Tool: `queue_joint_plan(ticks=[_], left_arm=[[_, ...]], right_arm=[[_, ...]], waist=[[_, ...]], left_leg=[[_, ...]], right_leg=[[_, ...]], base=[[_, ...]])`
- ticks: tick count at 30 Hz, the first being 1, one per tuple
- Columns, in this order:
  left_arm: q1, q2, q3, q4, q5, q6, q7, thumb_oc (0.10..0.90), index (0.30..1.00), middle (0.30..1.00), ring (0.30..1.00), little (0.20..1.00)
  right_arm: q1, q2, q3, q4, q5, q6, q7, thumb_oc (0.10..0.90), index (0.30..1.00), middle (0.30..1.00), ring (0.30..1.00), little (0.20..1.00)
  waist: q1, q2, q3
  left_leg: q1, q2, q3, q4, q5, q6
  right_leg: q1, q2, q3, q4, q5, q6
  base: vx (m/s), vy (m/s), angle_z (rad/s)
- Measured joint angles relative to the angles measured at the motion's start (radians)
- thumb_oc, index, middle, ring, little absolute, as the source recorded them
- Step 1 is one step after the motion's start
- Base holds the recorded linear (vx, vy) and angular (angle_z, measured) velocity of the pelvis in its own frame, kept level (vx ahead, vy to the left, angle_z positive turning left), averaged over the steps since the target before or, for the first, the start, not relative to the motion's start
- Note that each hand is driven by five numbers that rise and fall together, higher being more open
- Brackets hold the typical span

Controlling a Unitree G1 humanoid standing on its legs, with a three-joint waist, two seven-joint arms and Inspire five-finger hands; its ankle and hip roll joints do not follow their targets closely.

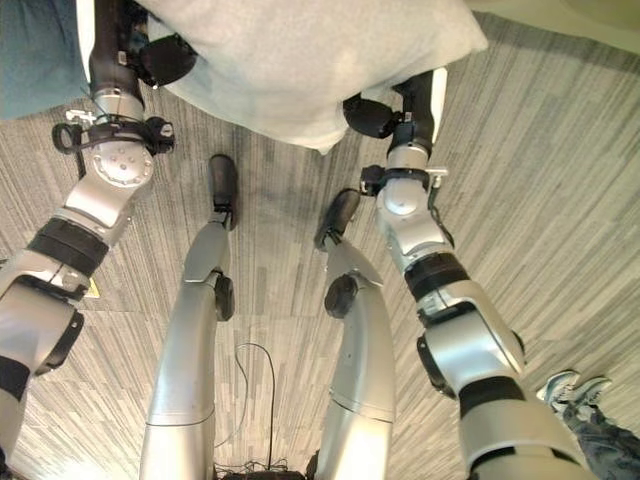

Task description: Pick up all the scattered cushions and arrange them neatly on the sofa.

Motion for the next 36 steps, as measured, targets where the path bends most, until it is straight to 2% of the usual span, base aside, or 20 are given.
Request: queue_joint_plan(ticks=[4,6,8,11,13,16,19,20,24,26,27,28,29,31,33,36], left_arm=[[0.077,0.017,0.053,-0.052,0.000,0.001,0.000,0.400,0.300,0.300,0.300,0.300],[0.169,0.007,0.114,-0.121,0.003,0.008,-0.002,0.400,0.300,0.300,0.300,0.300],[0.243,-0.010,0.150,-0.155,0.003,0.008,0.006,0.400,0.300,0.300,0.300,0.300],[0.410,-0.079,0.230,-0.222,0.004,0.011,0.019,0.400,0.300,0.300,0.300,0.300],[0.516,-0.099,0.241,-0.273,0.006,0.010,0.026,0.400,0.300,0.300,0.300,0.300],[0.627,-0.122,0.262,-0.360,0.006,0.010,0.020,0.400,0.300,0.300,0.300,0.300],[0.745,-0.169,0.274,-0.393,0.004,0.010,0.008,0.400,0.300,0.300,0.300,0.300],[0.801,-0.186,0.269,-0.404,0.003,-0.007,-0.010,0.400,0.300,0.300,0.300,0.300],[0.874,-0.208,0.272,-0.477,-0.005,-0.016,-0.040,0.400,0.300,0.300,0.300,0.300],[0.931,-0.214,0.271,-0.506,-0.039,-0.019,-0.065,0.400,0.300,0.300,0.300,0.300],[0.948,-0.223,0.268,-0.507,-0.043,-0.020,-0.087,0.400,0.300,0.300,0.300,0.300],[0.964,-0.220,0.271,-0.510,-0.054,-0.020,-0.100,0.400,0.300,0.300,0.300,0.300],[0.992,-0.232,0.263,-0.507,-0.076,-0.011,-0.123,0.400,0.300,0.300,0.300,0.300],[1.056,-0.233,0.239,-0.510,-0.077,-0.024,-0.141,0.400,0.300,0.300,0.300,0.300],[1.090,-0.222,0.240,-0.511,-0.079,-0.023,-0.171,0.400,0.300,0.300,0.300,0.300],[1.105,-0.213,0.237,-0.511,-0.090,-0.021,-0.200,0.400,0.300,0.300,0.300,0.300]], right_arm=[[0.029,-0.002,0.008,-0.043,-0.025,0.018,-0.002,0.400,0.300,0.300,0.300,0.300],[0.085,-0.007,0.008,-0.110,-0.087,0.049,-0.004,0.400,0.300,0.300,0.300,0.300],[0.150,-0.007,0.003,-0.176,-0.135,0.052,-0.004,0.400,0.300,0.300,0.300,0.300],[0.306,0.035,-0.072,-0.299,-0.240,0.052,-0.002,0.400,0.300,0.300,0.300,0.300],[0.386,0.062,-0.088,-0.341,-0.281,0.050,-0.002,0.400,0.300,0.300,0.300,0.300],[0.487,0.093,-0.131,-0.438,-0.289,0.053,-0.001,0.400,0.300,0.300,0.300,0.300],[0.606,0.120,-0.132,-0.498,-0.292,0.053,0.005,0.400,0.300,0.300,0.300,0.300],[0.681,0.116,-0.135,-0.529,-0.296,0.041,0.007,0.400,0.300,0.300,0.300,0.300],[0.783,0.120,-0.157,-0.615,-0.296,0.049,0.017,0.400,0.300,0.300,0.300,0.300],[0.836,0.118,-0.174,-0.651,-0.297,0.049,0.041,0.400,0.300,0.300,0.300,0.300],[0.863,0.110,-0.185,-0.674,-0.297,0.049,0.046,0.400,0.300,0.300,0.300,0.300],[0.874,0.102,-0.192,-0.684,-0.297,0.051,0.053,0.400,0.300,0.300,0.300,0.300],[0.911,0.103,-0.203,-0.694,-0.297,0.065,0.075,0.400,0.300,0.300,0.300,0.300],[0.987,0.081,-0.205,-0.720,-0.298,0.055,0.091,0.400,0.300,0.300,0.300,0.300],[1.015,0.059,-0.215,-0.726,-0.298,0.056,0.128,0.400,0.300,0.300,0.300,0.300],[1.044,0.055,-0.228,-0.724,-0.297,0.056,0.161,0.400,0.300,0.300,0.300,0.300]], waist=[[-0.001,0.001,0.001],[0.000,0.002,0.002],[0.000,0.002,0.001],[-0.001,0.002,0.001],[0.005,0.001,-0.005],[0.007,0.000,-0.004],[0.004,-0.003,-0.007],[0.006,0.000,-0.031],[0.008,0.002,-0.032],[0.022,0.010,-0.036],[0.027,0.027,-0.049],[0.033,0.033,-0.049],[0.033,0.045,-0.036],[0.033,0.076,-0.109],[0.040,0.090,-0.127],[0.042,0.096,-0.132]], left_leg=[[0.033,0.004,-0.002,-0.022,0.009,-0.008],[0.077,0.004,-0.012,-0.047,0.018,-0.018],[0.126,0.002,-0.025,-0.082,0.033,-0.023],[0.255,0.001,-0.043,-0.166,0.066,-0.040],[0.337,0.006,-0.050,-0.210,0.076,-0.046],[0.428,0.010,-0.051,-0.246,0.088,-0.053],[0.579,0.019,-0.047,-0.300,0.089,-0.052],[0.632,0.024,-0.048,-0.322,0.092,-0.053],[0.765,0.050,-0.068,-0.413,0.126,-0.073],[0.840,0.064,-0.073,-0.450,0.128,-0.078],[0.856,0.071,-0.079,-0.456,0.128,-0.079],[0.886,0.075,-0.078,-0.463,0.128,-0.080],[0.972,0.077,-0.081,-0.489,0.133,-0.089],[0.991,0.079,-0.102,-0.495,0.126,-0.086],[1.041,0.085,-0.102,-0.498,0.113,-0.086],[1.085,0.083,-0.107,-0.485,0.107,-0.084]], right_leg=[[0.025,0.006,0.002,-0.003,-0.001,-0.003],[0.064,0.018,0.014,-0.011,-0.005,-0.004],[0.105,0.026,0.023,-0.023,-0.007,-0.003],[0.212,0.037,0.027,-0.046,-0.020,-0.004],[0.284,0.050,0.028,-0.064,-0.025,-0.005],[0.370,0.061,0.022,-0.092,-0.024,-0.006],[0.511,0.070,0.021,-0.136,-0.025,-0.003],[0.565,0.082,0.019,-0.159,-0.023,-0.003],[0.691,0.107,-0.010,-0.216,-0.021,-0.005],[0.760,0.126,-0.019,-0.240,-0.026,-0.003],[0.785,0.135,-0.027,-0.247,-0.028,-0.001],[0.813,0.138,-0.028,-0.248,-0.025,-0.007],[0.898,0.142,-0.039,-0.268,-0.031,-0.008],[0.937,0.147,-0.057,-0.293,-0.047,-0.001],[0.992,0.156,-0.058,-0.296,-0.055,-0.001],[1.044,0.156,-0.059,-0.294,-0.067,-0.007]], base=[[-0.02,-0.089,0.02],[-0.03,-0.081,0.08],[-0.04,-0.062,0.14],[-0.03,-0.080,0.15],[-0.05,-0.105,0.05],[-0.02,-0.073,-0.02],[-0.05,-0.079,-0.07],[-0.09,-0.170,-0.07],[0.03,-0.117,0.02],[0.11,-0.173,0.00],[0.13,-0.213,-0.01],[0.12,-0.196,0.08],[0.10,-0.144,0.17],[0.11,-0.103,0.24],[0.12,-0.136,0.07],[0.07,-0.047,0.07]])
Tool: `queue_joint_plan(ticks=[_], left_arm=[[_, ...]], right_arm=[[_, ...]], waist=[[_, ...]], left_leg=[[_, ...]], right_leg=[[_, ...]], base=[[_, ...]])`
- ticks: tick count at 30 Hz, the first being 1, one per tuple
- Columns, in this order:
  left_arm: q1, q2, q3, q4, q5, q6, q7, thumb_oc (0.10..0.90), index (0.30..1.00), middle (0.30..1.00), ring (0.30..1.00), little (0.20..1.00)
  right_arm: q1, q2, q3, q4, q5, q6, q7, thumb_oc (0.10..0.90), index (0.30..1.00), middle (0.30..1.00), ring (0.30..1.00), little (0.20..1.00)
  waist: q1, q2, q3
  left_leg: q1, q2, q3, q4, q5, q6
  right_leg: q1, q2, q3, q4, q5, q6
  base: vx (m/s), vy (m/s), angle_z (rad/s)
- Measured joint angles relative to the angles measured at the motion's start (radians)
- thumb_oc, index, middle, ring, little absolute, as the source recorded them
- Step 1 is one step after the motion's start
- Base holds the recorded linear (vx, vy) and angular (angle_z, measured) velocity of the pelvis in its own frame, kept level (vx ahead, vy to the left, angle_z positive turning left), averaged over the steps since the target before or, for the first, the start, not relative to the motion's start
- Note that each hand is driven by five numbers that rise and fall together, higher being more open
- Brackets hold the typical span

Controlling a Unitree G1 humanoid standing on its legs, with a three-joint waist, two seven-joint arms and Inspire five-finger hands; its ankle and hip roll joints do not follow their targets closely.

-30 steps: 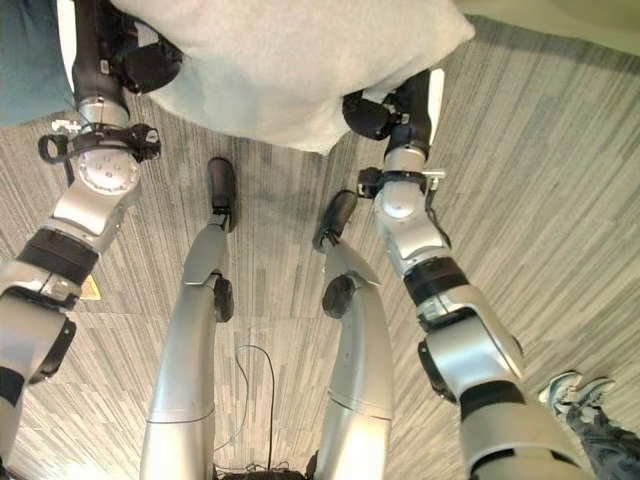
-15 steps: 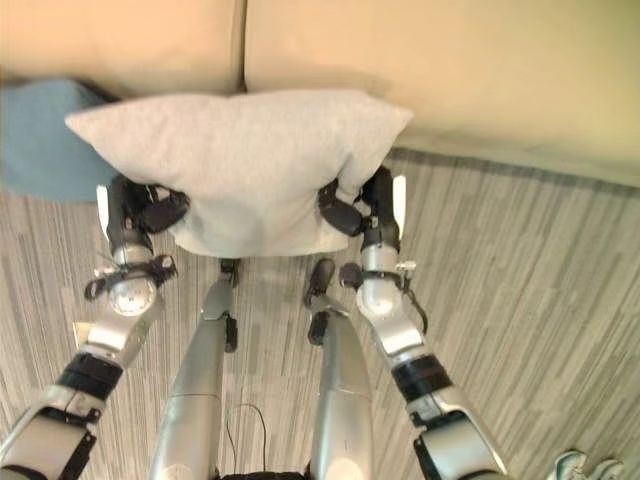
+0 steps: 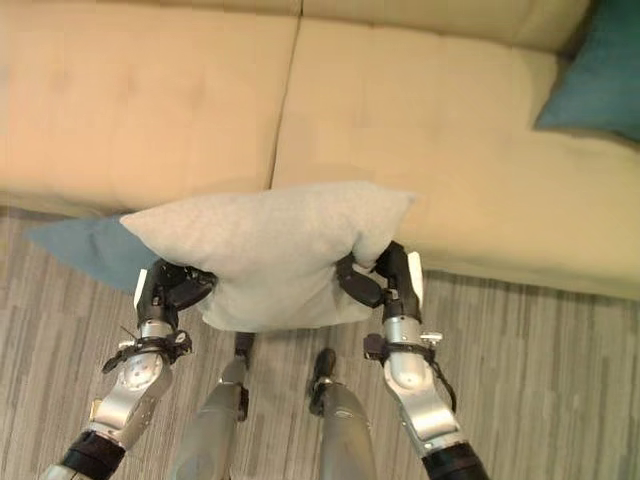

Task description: Pick up all the scattered cushions and arrange them neatly on the sofa.

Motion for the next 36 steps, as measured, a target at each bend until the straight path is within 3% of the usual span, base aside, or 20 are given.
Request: queue_joint_plan(ticks=[5,8,10,15,18,19,22,26,28,29,31,32,34,36], left_arm=[[0.024,0.007,-0.006,0.000,-0.011,0.011,-0.052,0.400,0.300,0.300,0.300,0.300],[0.053,0.002,-0.046,0.002,-0.024,0.012,-0.075,0.400,0.300,0.300,0.300,0.300],[0.053,-0.012,-0.047,0.009,-0.024,0.014,-0.076,0.400,0.300,0.300,0.300,0.300],[0.076,-0.009,-0.048,0.009,-0.024,0.059,-0.078,0.400,0.300,0.300,0.300,0.300],[0.089,0.009,-0.046,0.000,-0.024,0.067,-0.094,0.400,0.300,0.300,0.300,0.300],[0.097,0.023,-0.039,0.000,-0.024,0.069,-0.096,0.400,0.300,0.300,0.300,0.300],[0.097,0.033,-0.033,0.001,-0.022,0.075,-0.098,0.400,0.300,0.300,0.300,0.300],[0.095,0.067,-0.018,-0.004,-0.021,0.077,-0.115,0.400,0.300,0.300,0.300,0.300],[0.107,0.051,-0.005,-0.001,-0.021,0.077,-0.115,0.400,0.300,0.300,0.300,0.300],[0.111,0.053,0.002,0.000,-0.022,0.077,-0.115,0.400,0.300,0.300,0.300,0.300],[0.113,0.069,0.003,0.000,-0.023,0.077,-0.116,0.400,0.300,0.300,0.300,0.300],[0.116,0.067,0.002,0.001,-0.023,0.077,-0.117,0.400,0.300,0.300,0.300,0.300],[0.122,0.053,0.022,0.012,-0.024,0.077,-0.118,0.400,0.300,0.300,0.300,0.300],[0.137,0.052,0.022,0.011,-0.024,0.077,-0.122,0.400,0.300,0.300,0.300,0.300]], right_arm=[[0.055,-0.009,-0.046,0.008,0.008,0.003,0.060,0.400,0.300,0.300,0.300,0.300],[0.123,-0.015,-0.066,0.008,0.016,0.005,0.070,0.400,0.300,0.300,0.300,0.300],[0.130,-0.015,-0.073,0.009,0.017,0.008,0.070,0.400,0.300,0.300,0.300,0.300],[0.142,0.005,-0.083,0.013,0.010,0.033,0.078,0.400,0.300,0.300,0.300,0.300],[0.141,0.026,-0.083,0.014,0.005,0.042,0.081,0.400,0.300,0.300,0.300,0.300],[0.140,0.032,-0.080,0.014,0.004,0.043,0.088,0.400,0.300,0.300,0.300,0.300],[0.142,0.034,-0.078,0.014,0.003,0.052,0.102,0.400,0.300,0.300,0.300,0.300],[0.125,0.056,-0.073,0.014,0.002,0.052,0.105,0.400,0.300,0.300,0.300,0.300],[0.130,0.064,-0.068,0.015,-0.001,0.053,0.112,0.400,0.300,0.300,0.300,0.300],[0.130,0.066,-0.062,0.015,-0.001,0.053,0.123,0.400,0.300,0.300,0.300,0.300],[0.132,0.068,-0.057,0.014,-0.002,0.053,0.133,0.400,0.300,0.300,0.300,0.300],[0.133,0.067,-0.055,0.014,-0.002,0.053,0.134,0.400,0.300,0.300,0.300,0.300],[0.125,0.065,-0.041,0.017,-0.002,0.054,0.137,0.400,0.300,0.300,0.300,0.300],[0.138,0.067,-0.041,0.023,-0.002,0.055,0.137,0.400,0.300,0.300,0.300,0.300]], waist=[[0.003,0.011,-0.037],[0.008,0.021,-0.118],[0.006,0.024,-0.142],[0.009,-0.020,-0.186],[0.020,-0.036,-0.193],[0.024,-0.039,-0.195],[0.013,-0.038,-0.197],[0.010,-0.071,-0.201],[0.013,-0.071,-0.199],[0.012,-0.069,-0.197],[-0.001,-0.082,-0.198],[-0.002,-0.087,-0.196],[-0.010,-0.075,-0.187],[-0.012,-0.103,-0.188]], left_leg=[[0.047,-0.005,0.001,0.043,-0.033,0.010],[0.036,-0.009,0.005,0.056,-0.070,0.012],[0.008,-0.009,0.013,0.090,-0.088,0.008],[0.057,-0.028,0.054,0.070,-0.094,0.028],[0.097,-0.040,0.092,0.068,-0.113,0.054],[0.128,-0.061,0.122,0.071,-0.139,0.079],[0.191,-0.065,0.152,0.071,-0.167,0.094],[0.207,-0.085,0.168,0.089,-0.205,0.127],[0.243,-0.088,0.151,0.046,-0.211,0.154],[0.252,-0.082,0.145,0.034,-0.205,0.154],[0.255,-0.087,0.135,0.016,-0.183,0.147],[0.259,-0.094,0.113,0.014,-0.203,0.158],[0.261,-0.085,0.096,0.007,-0.198,0.144],[0.305,-0.115,0.071,-0.028,-0.189,0.127]], right_leg=[[0.070,-0.004,-0.003,0.006,-0.032,0.002],[0.087,-0.005,-0.008,-0.007,-0.045,0.000],[0.088,-0.004,-0.007,-0.025,-0.045,-0.003],[0.137,-0.017,0.018,-0.098,-0.005,0.033],[0.178,-0.026,0.061,-0.155,0.020,0.051],[0.203,-0.035,0.084,-0.167,0.033,0.066],[0.198,-0.064,0.118,-0.060,0.046,0.092],[0.124,-0.103,0.139,0.096,0.080,0.102],[0.059,-0.096,0.139,0.151,0.028,0.103],[0.056,-0.066,0.139,0.090,0.017,0.096],[0.051,-0.024,0.120,-0.114,0.057,0.092],[0.028,-0.014,0.114,-0.134,0.081,0.092],[-0.021,0.034,0.123,-0.200,0.124,0.100],[-0.003,0.027,0.125,-0.280,0.198,0.081]], base=[[0.18,0.005,0.07],[0.16,0.065,0.10],[0.17,0.089,0.05],[0.27,0.152,-0.09],[0.22,0.226,-0.33],[0.23,0.306,-0.46],[0.11,0.185,-0.30],[0.17,0.130,-0.17],[0.21,-0.019,-0.15],[0.15,-0.028,0.11],[0.22,-0.071,0.37],[0.27,-0.093,0.26],[0.17,-0.061,0.37],[0.11,-0.047,0.51]])
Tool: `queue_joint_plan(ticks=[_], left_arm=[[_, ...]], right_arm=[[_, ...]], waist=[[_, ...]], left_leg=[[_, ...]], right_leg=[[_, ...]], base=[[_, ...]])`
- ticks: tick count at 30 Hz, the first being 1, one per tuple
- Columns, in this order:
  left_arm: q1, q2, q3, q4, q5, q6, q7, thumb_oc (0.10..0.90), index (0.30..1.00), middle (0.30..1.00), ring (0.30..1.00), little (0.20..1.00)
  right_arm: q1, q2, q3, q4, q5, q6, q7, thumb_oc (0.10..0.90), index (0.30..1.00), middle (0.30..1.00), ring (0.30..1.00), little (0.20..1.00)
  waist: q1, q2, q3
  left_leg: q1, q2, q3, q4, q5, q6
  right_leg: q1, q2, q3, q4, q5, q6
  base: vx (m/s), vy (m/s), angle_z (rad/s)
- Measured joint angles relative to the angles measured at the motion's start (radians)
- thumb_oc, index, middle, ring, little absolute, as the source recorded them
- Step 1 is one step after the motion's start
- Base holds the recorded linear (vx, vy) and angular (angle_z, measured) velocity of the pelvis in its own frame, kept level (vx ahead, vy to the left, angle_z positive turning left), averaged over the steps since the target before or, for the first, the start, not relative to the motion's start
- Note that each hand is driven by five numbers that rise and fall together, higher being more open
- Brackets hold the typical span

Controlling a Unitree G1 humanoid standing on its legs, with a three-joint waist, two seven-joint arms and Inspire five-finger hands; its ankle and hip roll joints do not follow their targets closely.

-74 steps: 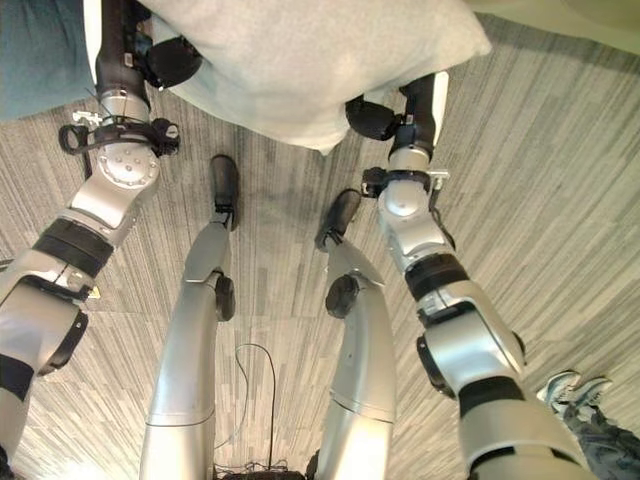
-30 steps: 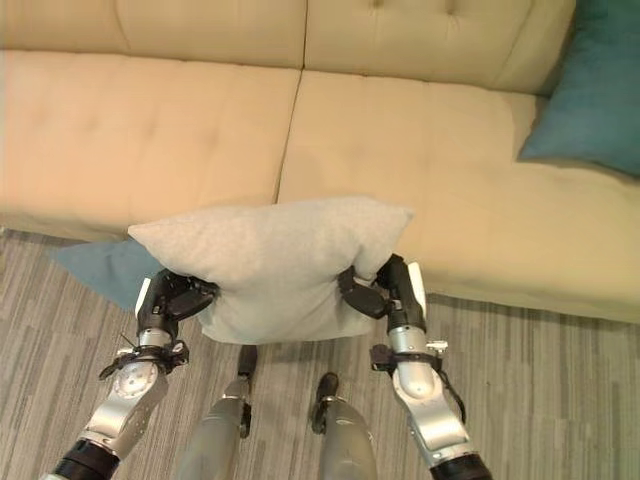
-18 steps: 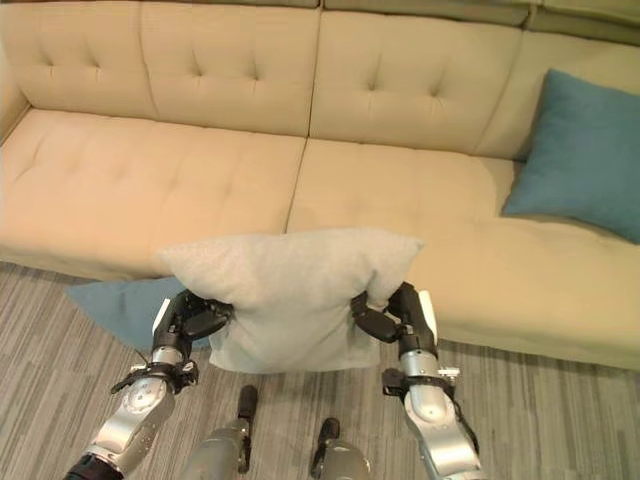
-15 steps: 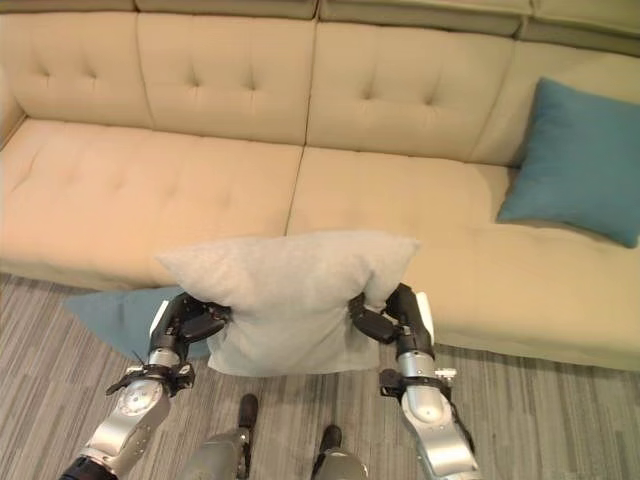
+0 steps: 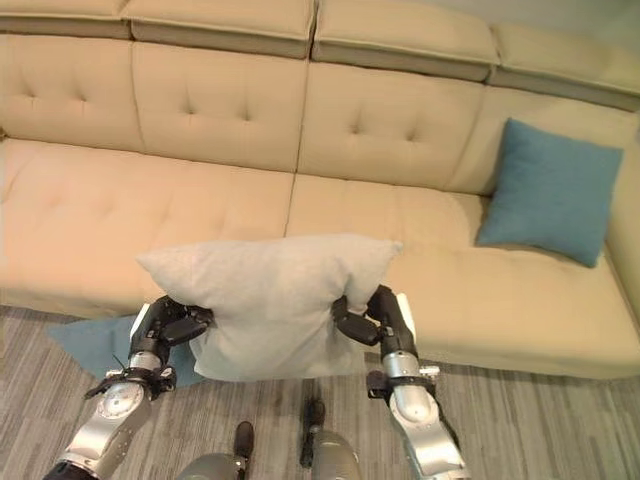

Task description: Pick up all the scattered cushions and arrange them neatly on the sofa.

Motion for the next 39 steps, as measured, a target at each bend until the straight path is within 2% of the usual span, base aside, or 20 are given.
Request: queue_joint_plan(ticks=[1,2,4,6,7,9,11,12,16,20,22,23,25,29,30,32,33,35,37,39], left_arm=[[0.008,0.003,-0.003,-0.001,0.000,0.000,-0.006,0.400,0.300,0.300,0.300,0.300],[0.017,-0.018,-0.008,0.000,0.000,0.000,-0.012,0.400,0.300,0.300,0.300,0.300],[0.048,-0.067,-0.005,-0.004,-0.001,0.001,-0.012,0.400,0.300,0.300,0.300,0.300],[0.037,-0.065,-0.012,-0.004,-0.001,0.002,-0.012,0.400,0.300,0.300,0.300,0.300],[0.026,-0.068,-0.028,-0.007,-0.002,0.001,-0.013,0.400,0.300,0.300,0.300,0.300],[0.022,-0.082,-0.031,-0.007,-0.001,0.001,-0.015,0.400,0.300,0.300,0.300,0.300],[0.010,-0.087,-0.033,-0.006,-0.002,0.001,-0.015,0.400,0.300,0.300,0.300,0.300],[-0.008,-0.084,-0.042,-0.007,-0.001,0.001,-0.016,0.400,0.300,0.300,0.300,0.300],[-0.014,-0.081,-0.049,-0.007,-0.001,0.002,-0.015,0.400,0.300,0.300,0.300,0.300],[-0.013,-0.082,-0.049,-0.004,-0.001,0.003,-0.015,0.400,0.300,0.300,0.300,0.300],[-0.008,-0.083,-0.053,-0.003,-0.001,0.004,-0.015,0.400,0.300,0.300,0.300,0.300],[0.002,-0.080,-0.056,-0.003,-0.001,0.014,-0.016,0.400,0.300,0.300,0.300,0.300],[0.002,-0.068,-0.055,-0.003,-0.001,0.023,-0.016,0.400,0.300,0.300,0.300,0.300],[-0.004,-0.030,-0.032,-0.011,-0.001,0.023,-0.019,0.400,0.300,0.300,0.300,0.300],[-0.005,-0.028,-0.017,-0.011,-0.001,0.022,-0.019,0.400,0.300,0.300,0.300,0.300],[-0.012,-0.001,-0.010,-0.011,-0.001,0.021,-0.019,0.400,0.300,0.300,0.300,0.300],[-0.016,0.005,-0.010,-0.011,-0.001,0.022,-0.019,0.400,0.300,0.300,0.300,0.300],[-0.014,0.012,0.003,-0.013,-0.001,0.019,-0.019,0.400,0.300,0.300,0.300,0.300],[-0.007,0.011,0.013,-0.011,-0.001,0.019,-0.020,0.400,0.300,0.300,0.300,0.300],[-0.007,0.008,0.014,-0.008,-0.001,0.019,-0.020,0.400,0.300,0.300,0.300,0.300]], right_arm=[[0.010,0.000,-0.001,0.000,0.000,0.000,0.000,0.400,0.300,0.300,0.300,0.300],[0.011,-0.006,-0.004,0.007,0.000,0.000,0.000,0.400,0.300,0.300,0.300,0.300],[0.009,-0.016,-0.009,0.039,0.001,0.012,-0.003,0.400,0.300,0.300,0.300,0.300],[0.006,-0.021,-0.022,0.039,0.002,0.012,-0.002,0.400,0.300,0.300,0.300,0.300],[0.005,-0.032,-0.036,0.036,0.003,0.012,-0.003,0.400,0.300,0.300,0.300,0.300],[-0.008,-0.047,-0.042,0.033,0.007,0.012,-0.003,0.400,0.300,0.300,0.300,0.300],[-0.009,-0.045,-0.052,0.033,0.009,0.011,-0.006,0.400,0.300,0.300,0.300,0.300],[-0.008,-0.040,-0.062,0.032,0.011,0.012,-0.014,0.400,0.300,0.300,0.300,0.300],[-0.013,-0.038,-0.064,0.033,0.019,0.011,-0.016,0.400,0.300,0.300,0.300,0.300],[-0.010,-0.034,-0.067,0.039,0.024,0.012,-0.018,0.400,0.300,0.300,0.300,0.300],[-0.002,-0.037,-0.070,0.038,0.024,0.012,-0.017,0.400,0.300,0.300,0.300,0.300],[0.023,-0.030,-0.070,0.033,0.024,0.012,-0.016,0.400,0.300,0.300,0.300,0.300],[0.035,-0.026,-0.061,0.030,0.023,0.012,-0.013,0.400,0.300,0.300,0.300,0.300],[0.040,0.012,-0.050,0.004,0.022,0.015,-0.003,0.400,0.300,0.300,0.300,0.300],[0.046,0.024,-0.041,-0.004,0.020,0.016,0.009,0.400,0.300,0.300,0.300,0.300],[0.046,0.037,-0.035,-0.006,0.017,0.016,0.019,0.400,0.300,0.300,0.300,0.300],[0.045,0.040,-0.032,-0.006,0.017,0.016,0.019,0.400,0.300,0.300,0.300,0.300],[0.036,0.049,-0.028,-0.011,0.016,0.015,0.023,0.400,0.300,0.300,0.300,0.300],[0.027,0.048,-0.028,-0.010,0.014,0.015,0.036,0.400,0.300,0.300,0.300,0.300],[0.022,0.047,-0.028,-0.006,0.014,0.015,0.039,0.400,0.300,0.300,0.300,0.300]], waist=[[-0.001,-0.016,-0.006],[0.003,-0.011,-0.004],[0.015,0.044,-0.028],[0.017,0.044,-0.028],[0.005,0.040,-0.026],[0.008,0.036,-0.024],[-0.005,0.033,-0.023],[-0.024,0.023,-0.017],[-0.025,0.020,-0.014],[-0.004,0.033,-0.001],[0.012,0.051,0.003],[0.012,0.076,0.002],[0.010,0.063,-0.003],[0.012,0.054,-0.006],[0.013,0.054,-0.006],[0.010,0.047,-0.003],[0.004,0.047,-0.002],[0.014,0.041,0.000],[0.023,0.041,-0.001],[0.027,0.041,-0.001]], left_leg=[[0.014,-0.017,-0.011,-0.008,-0.005,-0.007],[0.032,-0.019,-0.037,-0.011,-0.026,-0.018],[0.049,0.048,-0.074,0.002,-0.056,-0.059],[0.023,0.055,-0.082,0.063,-0.066,-0.076],[-0.048,0.044,-0.079,0.216,-0.085,-0.103],[-0.123,0.042,-0.060,0.366,-0.088,-0.115],[-0.160,0.050,-0.029,0.406,-0.100,-0.121],[-0.180,0.053,0.015,0.338,-0.103,-0.116],[-0.217,0.024,0.046,0.164,-0.064,-0.082],[-0.307,0.045,0.044,0.063,0.034,-0.128],[-0.305,0.070,0.045,0.065,0.044,-0.122],[-0.266,0.081,0.047,0.047,0.096,-0.082],[-0.236,0.052,0.064,0.039,0.105,-0.074],[-0.156,-0.015,0.110,0.002,0.115,0.012],[-0.118,-0.017,0.109,-0.014,0.120,0.036],[-0.085,-0.022,0.100,-0.015,0.113,0.046],[-0.075,-0.023,0.094,-0.015,0.110,0.049],[-0.044,-0.022,0.090,-0.028,0.089,0.052],[-0.020,-0.021,0.083,-0.055,0.088,0.051],[-0.015,-0.018,0.074,-0.065,0.087,0.048]], right_leg=[[0.015,-0.007,0.013,-0.025,0.036,-0.012],[0.034,-0.009,0.024,-0.026,0.117,-0.076],[0.111,0.057,-0.014,-0.098,0.094,-0.082],[0.140,0.066,-0.044,-0.121,0.088,-0.099],[0.167,0.061,-0.065,-0.126,0.089,-0.130],[0.194,0.054,-0.073,-0.127,0.063,-0.165],[0.216,0.056,-0.102,-0.146,0.053,-0.171],[0.246,0.057,-0.128,-0.180,0.047,-0.163],[0.275,0.066,-0.125,-0.214,0.039,-0.150],[0.303,0.087,-0.107,-0.214,0.009,-0.154],[0.327,0.101,-0.092,-0.215,-0.007,-0.136],[0.371,0.108,-0.073,-0.205,-0.039,-0.097],[0.378,0.071,-0.055,-0.170,-0.072,-0.068],[0.330,-0.024,-0.033,0.039,-0.153,0.011],[0.275,-0.054,-0.038,0.210,-0.182,0.032],[0.199,-0.080,-0.009,0.408,-0.205,0.048],[0.181,-0.086,-0.004,0.435,-0.209,0.053],[0.132,-0.092,0.020,0.409,-0.214,0.057],[0.123,-0.090,0.016,0.256,-0.206,0.055],[0.140,-0.079,0.012,0.158,-0.134,0.051]], base=[[0.23,-0.110,0.54],[0.32,-0.150,0.49],[0.26,-0.151,0.53],[0.08,-0.074,0.62],[0.03,-0.085,0.73],[0.09,-0.102,0.47],[0.16,-0.022,0.44],[0.20,0.014,0.54],[0.21,0.044,0.06],[0.17,0.068,-0.18],[0.27,0.126,-0.38],[0.27,0.139,-0.29],[0.16,0.148,-0.18],[0.15,0.188,-0.18],[0.08,0.153,-0.08],[0.05,0.083,0.17],[0.13,0.038,0.29],[0.16,-0.035,0.16],[0.10,-0.075,0.05],[0.09,-0.088,0.04]])
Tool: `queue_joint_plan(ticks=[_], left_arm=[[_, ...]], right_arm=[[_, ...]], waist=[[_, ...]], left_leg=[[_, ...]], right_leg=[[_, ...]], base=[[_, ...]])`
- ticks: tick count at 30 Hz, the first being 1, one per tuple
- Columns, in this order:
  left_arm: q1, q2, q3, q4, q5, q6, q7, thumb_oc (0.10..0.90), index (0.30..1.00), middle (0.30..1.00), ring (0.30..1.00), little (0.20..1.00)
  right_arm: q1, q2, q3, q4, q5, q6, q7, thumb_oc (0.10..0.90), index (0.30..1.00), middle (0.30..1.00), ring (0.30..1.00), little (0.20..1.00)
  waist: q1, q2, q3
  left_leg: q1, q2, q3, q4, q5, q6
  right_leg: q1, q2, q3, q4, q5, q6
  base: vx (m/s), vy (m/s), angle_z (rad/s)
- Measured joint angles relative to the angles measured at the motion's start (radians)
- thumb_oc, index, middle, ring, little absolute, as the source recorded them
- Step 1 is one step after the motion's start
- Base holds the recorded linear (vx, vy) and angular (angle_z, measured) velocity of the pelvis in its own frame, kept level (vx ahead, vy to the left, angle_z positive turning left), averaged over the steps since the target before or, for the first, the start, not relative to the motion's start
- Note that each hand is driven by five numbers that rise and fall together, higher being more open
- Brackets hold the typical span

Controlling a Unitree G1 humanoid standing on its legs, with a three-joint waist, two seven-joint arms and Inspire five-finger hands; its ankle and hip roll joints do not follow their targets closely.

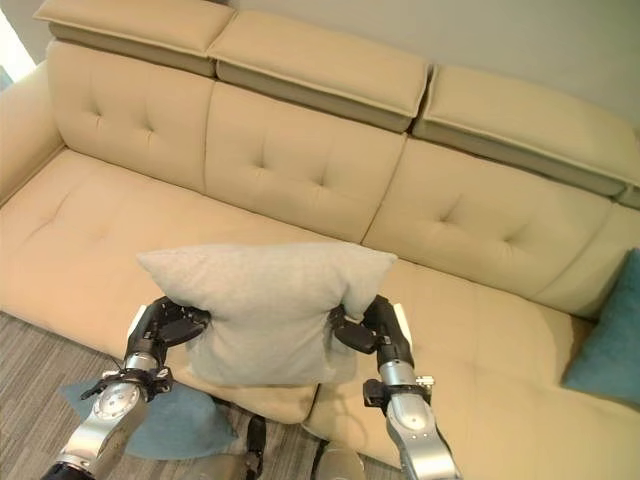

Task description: Pick up all the scattered cushions and arrange them neatly on the sofa.

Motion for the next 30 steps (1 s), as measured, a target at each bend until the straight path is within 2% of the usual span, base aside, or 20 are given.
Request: queue_joint_plan(ticks=[1,2,4,5,6,12,16,21,26,28,30], left_arm=[[0.001,-0.001,0.001,0.001,0.000,0.000,0.000,0.400,0.300,0.300,0.300,0.300],[0.003,-0.007,0.001,0.001,0.000,0.001,-0.001,0.400,0.300,0.300,0.300,0.300],[0.005,-0.007,-0.001,0.001,0.001,0.001,-0.002,0.400,0.300,0.300,0.300,0.300],[0.011,-0.010,0.006,0.001,0.002,0.003,-0.002,0.400,0.300,0.300,0.300,0.300],[0.015,-0.014,0.006,-0.001,0.002,0.002,-0.002,0.400,0.300,0.300,0.300,0.300],[0.024,-0.030,0.005,-0.027,0.022,0.002,-0.012,0.400,0.300,0.300,0.300,0.300],[0.019,-0.031,0.003,-0.085,0.049,0.002,-0.009,0.400,0.300,0.300,0.300,0.300],[-0.038,-0.036,-0.005,-0.085,0.080,0.002,0.040,0.400,0.300,0.300,0.300,0.300],[-0.210,-0.034,-0.031,-0.022,0.080,0.000,0.140,0.400,0.300,0.300,0.300,0.300],[-0.352,-0.041,-0.043,0.054,0.079,-0.002,0.189,0.400,0.300,0.300,0.300,0.300],[-0.414,-0.042,-0.041,0.089,0.078,-0.003,0.209,0.400,0.300,0.300,0.300,0.300]], right_arm=[[-0.004,0.000,0.000,0.004,0.000,0.000,0.001,0.400,0.300,0.300,0.300,0.300],[-0.001,0.000,-0.003,0.010,-0.001,0.000,0.001,0.400,0.300,0.300,0.300,0.300],[0.000,0.000,-0.003,0.013,-0.001,0.000,0.001,0.400,0.300,0.300,0.300,0.300],[-0.001,-0.002,-0.004,0.018,-0.003,0.001,0.001,0.400,0.300,0.300,0.300,0.300],[0.000,-0.002,-0.005,0.018,-0.003,0.001,0.001,0.400,0.300,0.300,0.300,0.300],[0.003,-0.008,-0.035,0.016,-0.009,0.001,-0.002,0.400,0.300,0.300,0.300,0.300],[-0.004,-0.008,-0.056,0.015,-0.023,0.001,-0.024,0.400,0.300,0.300,0.300,0.300],[-0.037,-0.006,-0.049,0.012,-0.044,0.001,-0.066,0.400,0.300,0.300,0.300,0.300],[-0.210,-0.013,-0.011,0.043,-0.078,0.002,-0.163,0.400,0.300,0.300,0.300,0.300],[-0.328,-0.010,-0.010,0.066,-0.078,0.002,-0.215,0.400,0.300,0.300,0.300,0.300],[-0.401,-0.011,0.000,0.101,-0.078,0.003,-0.235,0.400,0.300,0.300,0.300,0.300]], waist=[[0.005,-0.001,0.000],[-0.003,-0.003,-0.001],[-0.001,-0.018,-0.001],[-0.001,-0.026,0.000],[-0.001,-0.026,0.000],[-0.028,-0.029,-0.003],[-0.048,-0.028,-0.017],[-0.071,-0.004,-0.032],[-0.078,0.030,-0.036],[-0.081,0.056,-0.029],[-0.081,0.061,-0.028]], left_leg=[[0.000,0.001,0.002,-0.003,-0.001,-0.001],[0.001,-0.002,-0.008,-0.007,0.000,-0.002],[0.006,-0.015,-0.008,-0.008,-0.004,-0.008],[0.019,-0.023,-0.007,-0.017,-0.005,-0.019],[0.023,-0.023,-0.006,-0.019,-0.005,-0.022],[0.036,0.025,-0.030,-0.024,-0.001,-0.069],[-0.018,0.034,-0.033,-0.023,0.014,-0.092],[-0.117,0.042,-0.030,-0.023,0.048,-0.098],[-0.246,0.049,-0.008,-0.023,0.076,-0.105],[-0.302,0.049,-0.004,-0.023,0.092,-0.111],[-0.321,0.050,0.002,-0.023,0.099,-0.112]], right_leg=[[0.024,0.006,-0.002,-0.052,0.023,-0.006],[0.089,0.014,0.006,-0.173,0.075,-0.005],[0.147,0.015,0.005,-0.261,0.158,-0.010],[0.198,0.018,-0.001,-0.335,0.171,-0.016],[0.211,0.020,-0.001,-0.356,0.173,-0.017],[0.243,0.064,-0.022,-0.372,0.167,-0.028],[0.192,0.072,-0.023,-0.372,0.170,-0.049],[0.089,0.080,-0.019,-0.372,0.199,-0.069],[-0.050,0.086,0.007,-0.372,0.235,-0.072],[-0.109,0.086,0.013,-0.372,0.258,-0.076],[-0.133,0.087,0.028,-0.372,0.267,-0.076]], base=[[0.11,-0.119,0.08],[0.10,-0.080,0.10],[0.12,-0.072,0.10],[0.09,-0.045,0.05],[0.08,-0.043,0.04],[0.07,-0.061,0.10],[-0.06,-0.020,0.03],[-0.16,-0.002,-0.03],[-0.14,0.026,-0.14],[-0.06,0.023,-0.10],[-0.05,0.033,-0.13]])
